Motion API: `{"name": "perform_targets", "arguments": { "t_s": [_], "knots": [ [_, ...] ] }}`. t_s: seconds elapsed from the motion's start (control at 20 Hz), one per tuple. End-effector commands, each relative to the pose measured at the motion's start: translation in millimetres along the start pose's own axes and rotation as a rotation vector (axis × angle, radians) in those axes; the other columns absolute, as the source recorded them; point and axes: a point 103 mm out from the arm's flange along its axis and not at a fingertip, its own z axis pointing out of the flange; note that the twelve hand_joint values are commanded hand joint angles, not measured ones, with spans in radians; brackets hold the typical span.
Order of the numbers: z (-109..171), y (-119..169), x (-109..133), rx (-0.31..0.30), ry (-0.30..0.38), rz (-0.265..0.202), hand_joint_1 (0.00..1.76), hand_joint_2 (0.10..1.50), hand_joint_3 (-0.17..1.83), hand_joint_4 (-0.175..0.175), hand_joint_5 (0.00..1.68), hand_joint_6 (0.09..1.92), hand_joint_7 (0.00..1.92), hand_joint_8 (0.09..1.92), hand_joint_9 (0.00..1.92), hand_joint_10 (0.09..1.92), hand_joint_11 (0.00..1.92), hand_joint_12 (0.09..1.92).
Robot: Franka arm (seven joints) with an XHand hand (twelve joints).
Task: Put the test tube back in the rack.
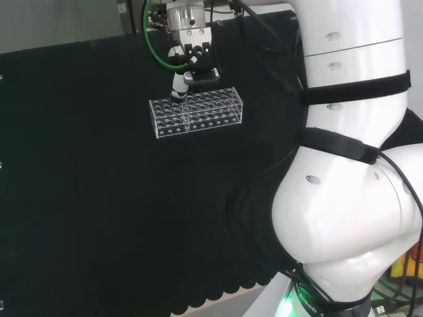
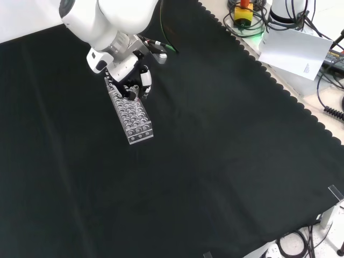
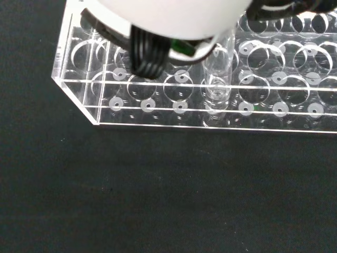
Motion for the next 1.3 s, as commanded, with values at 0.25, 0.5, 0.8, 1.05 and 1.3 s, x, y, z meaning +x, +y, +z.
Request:
{"name": "perform_targets", "arguments": {
  "t_s": [0.25, 0.5, 0.8, 1.05, 1.3],
  "knots": [
    [1, 0, 0, 0.066, 0.083, -0.013, 1.10, 0.66, 0.59, -0.108, 0.94, 0.71, 1.31, 0.51, 1.27, 0.55, 0.71, 1.26],
    [-1, -3, 3, 0.065, 0.090, -0.032, 0.92, 0.60, 0.55, -0.014, 0.32, 0.60, 0.36, 0.91, 0.48, 0.90, 0.33, 1.47],
    [-6, -10, 3, 0.025, 0.097, -0.046, 0.87, 0.61, 0.48, 0.006, 0.27, 0.41, 0.12, 0.95, 0.25, 1.00, 0.21, 1.53],
    [-32, -30, 5, -0.064, 0.096, -0.083, 0.87, 0.62, 0.46, 0.013, 0.26, 0.35, 0.07, 0.95, 0.18, 1.01, 0.18, 1.54],
    [-64, -52, 10, -0.140, 0.076, -0.117, 0.85, 0.62, 0.45, 0.016, 0.24, 0.26, 0.04, 0.94, 0.12, 1.02, 0.11, 1.56]
  ]
}}
